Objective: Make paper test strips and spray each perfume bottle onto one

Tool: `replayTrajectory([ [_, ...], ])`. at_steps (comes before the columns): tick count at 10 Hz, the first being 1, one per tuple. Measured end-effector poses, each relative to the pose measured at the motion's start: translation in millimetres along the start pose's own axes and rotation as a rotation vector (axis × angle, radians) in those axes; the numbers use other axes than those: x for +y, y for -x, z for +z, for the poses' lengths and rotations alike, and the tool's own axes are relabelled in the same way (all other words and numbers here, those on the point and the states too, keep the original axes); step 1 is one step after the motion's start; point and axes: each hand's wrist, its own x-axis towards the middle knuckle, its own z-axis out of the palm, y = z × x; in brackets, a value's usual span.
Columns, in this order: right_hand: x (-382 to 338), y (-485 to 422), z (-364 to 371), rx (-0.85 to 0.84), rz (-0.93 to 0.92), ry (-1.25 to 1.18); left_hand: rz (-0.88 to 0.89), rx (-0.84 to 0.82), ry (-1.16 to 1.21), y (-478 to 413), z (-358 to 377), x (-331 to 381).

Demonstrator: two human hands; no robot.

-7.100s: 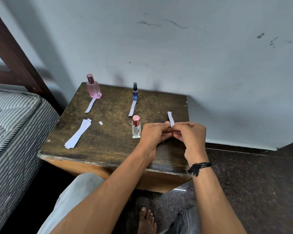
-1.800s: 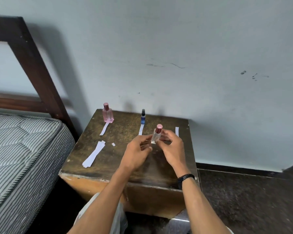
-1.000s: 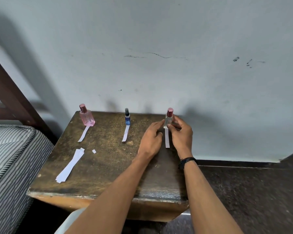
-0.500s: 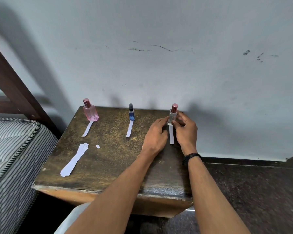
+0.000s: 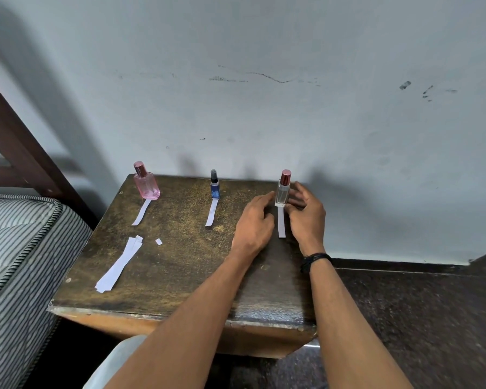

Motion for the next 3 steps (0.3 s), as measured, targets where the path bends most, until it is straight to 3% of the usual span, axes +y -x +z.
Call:
replayTrajectory([
  [3,3.7,-2.1,2.5,0.029,0.013,-0.022,0.029,0.045,0.046,-5.4,1.7,-4.6],
])
